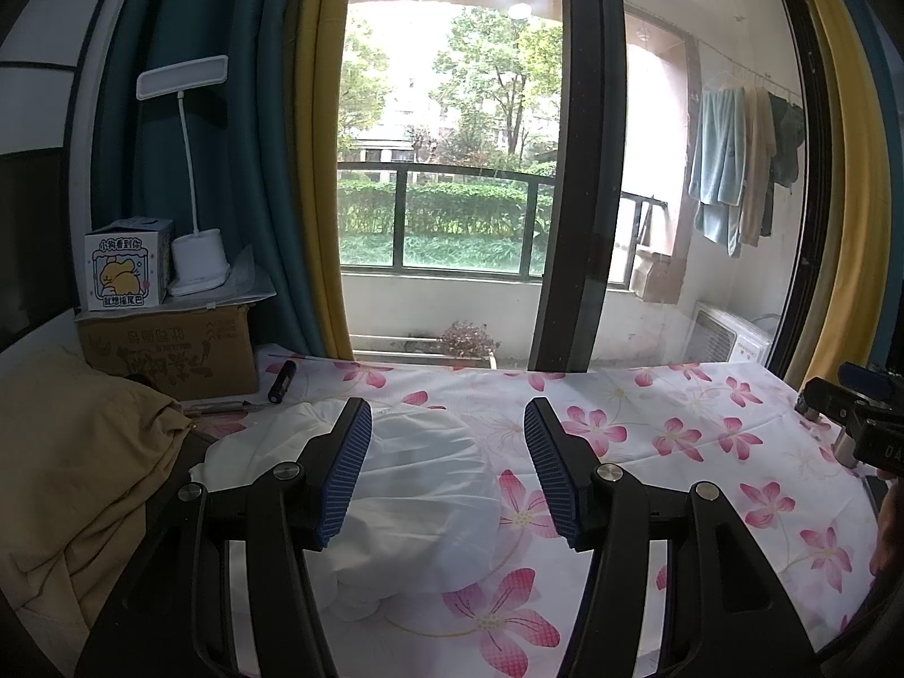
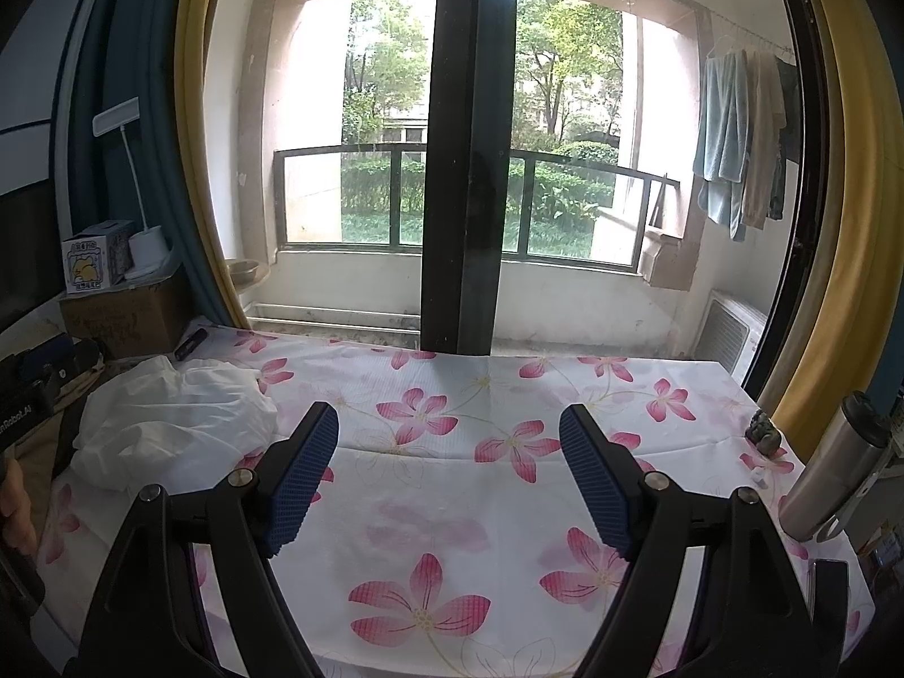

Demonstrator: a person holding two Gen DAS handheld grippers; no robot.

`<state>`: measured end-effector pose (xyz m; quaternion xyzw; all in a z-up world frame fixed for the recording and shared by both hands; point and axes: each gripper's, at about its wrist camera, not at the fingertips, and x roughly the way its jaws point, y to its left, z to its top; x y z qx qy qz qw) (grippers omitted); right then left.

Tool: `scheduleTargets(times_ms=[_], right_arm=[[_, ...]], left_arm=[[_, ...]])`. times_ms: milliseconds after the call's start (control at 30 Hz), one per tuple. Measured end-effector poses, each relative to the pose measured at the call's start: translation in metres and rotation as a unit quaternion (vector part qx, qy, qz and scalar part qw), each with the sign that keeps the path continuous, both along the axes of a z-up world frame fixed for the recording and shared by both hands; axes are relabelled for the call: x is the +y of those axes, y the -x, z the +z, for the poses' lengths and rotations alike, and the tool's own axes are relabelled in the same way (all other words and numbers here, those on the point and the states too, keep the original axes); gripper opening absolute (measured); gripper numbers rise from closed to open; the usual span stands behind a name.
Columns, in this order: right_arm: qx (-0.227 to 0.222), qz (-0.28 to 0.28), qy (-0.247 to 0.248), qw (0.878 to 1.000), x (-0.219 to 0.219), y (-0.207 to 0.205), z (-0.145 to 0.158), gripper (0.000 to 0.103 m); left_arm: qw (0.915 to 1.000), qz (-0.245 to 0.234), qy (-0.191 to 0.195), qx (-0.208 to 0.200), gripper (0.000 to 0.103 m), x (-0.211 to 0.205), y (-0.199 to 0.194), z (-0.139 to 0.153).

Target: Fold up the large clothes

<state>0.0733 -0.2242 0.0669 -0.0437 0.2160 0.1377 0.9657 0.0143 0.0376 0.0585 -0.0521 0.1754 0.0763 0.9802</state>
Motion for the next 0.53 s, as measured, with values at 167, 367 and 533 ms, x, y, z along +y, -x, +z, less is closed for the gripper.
scheduleTargets(times_ms=[167, 367, 533], right_arm=[[0.002, 0.001, 0.0, 1.0, -0.0008, -0.0012, -0.0005, 0.08], [0.006, 0.002, 0.001, 1.0, -0.0006, -0.0048, -0.003, 0.08], [0.009, 0.003, 0.001, 1.0, -0.0007, -0.0084, -0.0049, 0.08]], left_arm=[[1.0, 0.001, -0.002, 0.002, 0.06, 0.0001, -0.0017, -0.0005], [1.0, 0.001, -0.002, 0.005, 0.06, 0.0007, -0.0041, -0.002], [1.0, 0.001, -0.003, 0.009, 0.06, 0.0002, -0.0065, -0.0033]])
